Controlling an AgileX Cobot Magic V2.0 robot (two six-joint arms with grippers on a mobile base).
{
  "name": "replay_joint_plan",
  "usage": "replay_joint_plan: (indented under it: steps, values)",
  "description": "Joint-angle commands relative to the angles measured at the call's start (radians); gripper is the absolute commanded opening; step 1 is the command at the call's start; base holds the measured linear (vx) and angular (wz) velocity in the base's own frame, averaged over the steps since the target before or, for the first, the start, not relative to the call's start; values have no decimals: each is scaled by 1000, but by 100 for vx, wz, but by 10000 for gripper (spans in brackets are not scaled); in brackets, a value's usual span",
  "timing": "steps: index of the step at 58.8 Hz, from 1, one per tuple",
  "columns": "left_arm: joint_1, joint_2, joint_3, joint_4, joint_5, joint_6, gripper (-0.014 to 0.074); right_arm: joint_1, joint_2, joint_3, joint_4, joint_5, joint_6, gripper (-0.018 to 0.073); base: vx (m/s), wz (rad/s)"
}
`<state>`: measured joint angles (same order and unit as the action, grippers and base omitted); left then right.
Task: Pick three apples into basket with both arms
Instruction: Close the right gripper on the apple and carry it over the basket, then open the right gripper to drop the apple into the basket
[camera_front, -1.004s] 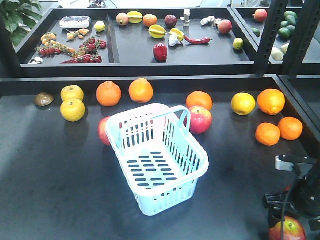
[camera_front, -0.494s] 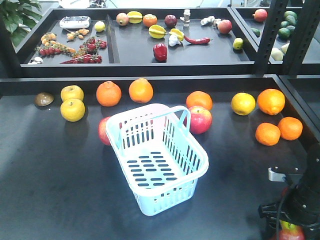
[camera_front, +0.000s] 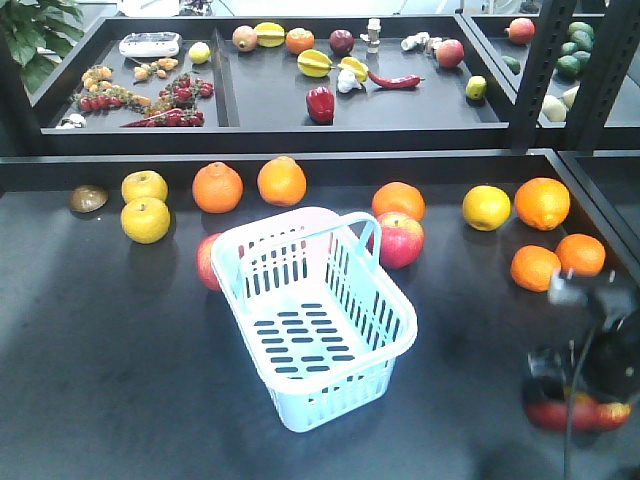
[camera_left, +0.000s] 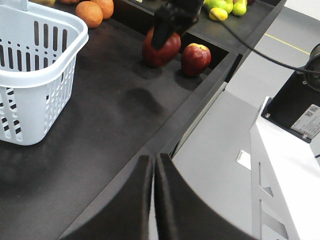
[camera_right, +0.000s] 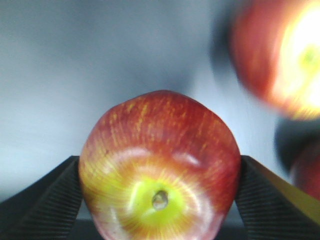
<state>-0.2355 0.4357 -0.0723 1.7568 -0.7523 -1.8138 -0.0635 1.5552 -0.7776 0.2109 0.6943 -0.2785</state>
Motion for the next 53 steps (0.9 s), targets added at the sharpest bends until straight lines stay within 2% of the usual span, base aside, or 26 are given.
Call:
replay_joint_plan:
  steps: [1,8,14,22,31,38,48,53]
  values:
    - [-7,6,-23,-16,7,-10,-6,32,-151,-22,176,-10,-161,-7,0,0]
    - [-7,6,-23,-16,7,-10,-6,123,-254,-22,373,-61,-288,-5,0,0]
    - [-7,6,-23,-16,7,-10,-6,233,-273,-22,524,-164,-377,-2,0,0]
    - [-7,6,-23,-16,7,-10,-6,343,-212,-26,638,-319,-441,13,0,0]
    - [-7,6,-23,-16,7,-10,-6,421,-105,-113,694,-354,-556,76,0,0]
    - [-7,6,-23,-16,7,-10,-6,444,-5,-214,698,-319,-566,197,0,0]
    - [-7,6,-23,-16,7,-10,-6,444,97,-285,701,-281,-548,505,0,0]
    - [-7,6,-23,-16,7,-10,-6,444,108,-287,700,-286,-555,606,0,0]
